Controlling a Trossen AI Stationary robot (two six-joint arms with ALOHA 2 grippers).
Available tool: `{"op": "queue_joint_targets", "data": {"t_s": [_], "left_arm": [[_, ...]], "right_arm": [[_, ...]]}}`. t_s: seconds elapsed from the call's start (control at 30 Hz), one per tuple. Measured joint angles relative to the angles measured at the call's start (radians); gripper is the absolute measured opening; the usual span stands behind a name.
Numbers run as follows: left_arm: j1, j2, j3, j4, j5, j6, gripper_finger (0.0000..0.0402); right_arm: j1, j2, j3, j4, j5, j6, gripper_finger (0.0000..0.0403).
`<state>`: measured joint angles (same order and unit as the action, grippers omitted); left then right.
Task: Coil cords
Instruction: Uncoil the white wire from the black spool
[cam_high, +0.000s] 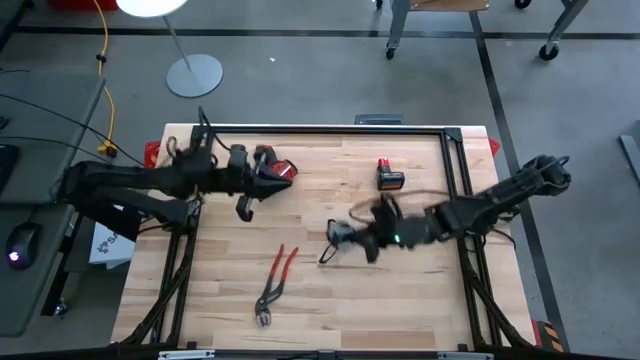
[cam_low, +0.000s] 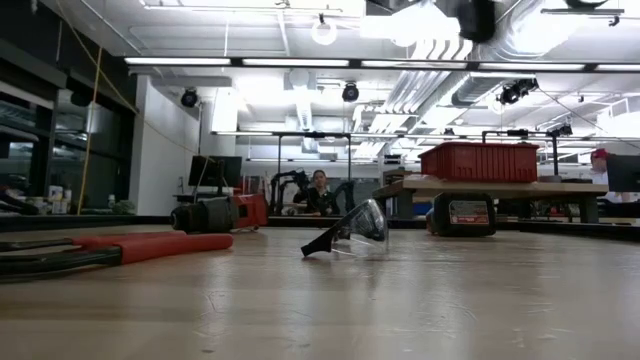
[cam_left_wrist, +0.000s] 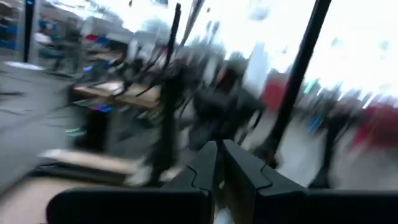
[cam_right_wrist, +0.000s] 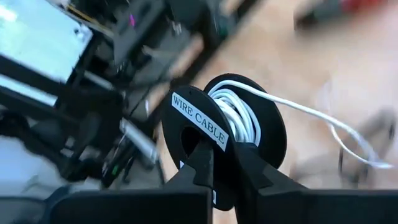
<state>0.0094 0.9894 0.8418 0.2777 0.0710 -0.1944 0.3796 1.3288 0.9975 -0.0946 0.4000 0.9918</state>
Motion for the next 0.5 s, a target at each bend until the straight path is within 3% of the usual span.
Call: {"op": "queue_joint_targets", "data": {"t_s": [0.1, 0.2, 0.5], "left_arm": [[0.002, 0.003, 0.179, -0.360, -0.060, 0.215, 0.0021], [0.002, 0.020, 0.312, -0.587, -0.121, 0.331, 0.0021], [0.054, 0.031, 0.367, -0.573, -0.143, -0.149, 0.0052]], "right_arm": [[-0.089, 0.007, 0.082, 0.004, -0.001, -0.176, 0.0010], [-0.167, 0.010, 0.146, 0.002, 0.007, -0.329, 0.0010], [-0.303, 0.043, 0.292, 0.010, 0.011, -0.640, 0.0010]]}}
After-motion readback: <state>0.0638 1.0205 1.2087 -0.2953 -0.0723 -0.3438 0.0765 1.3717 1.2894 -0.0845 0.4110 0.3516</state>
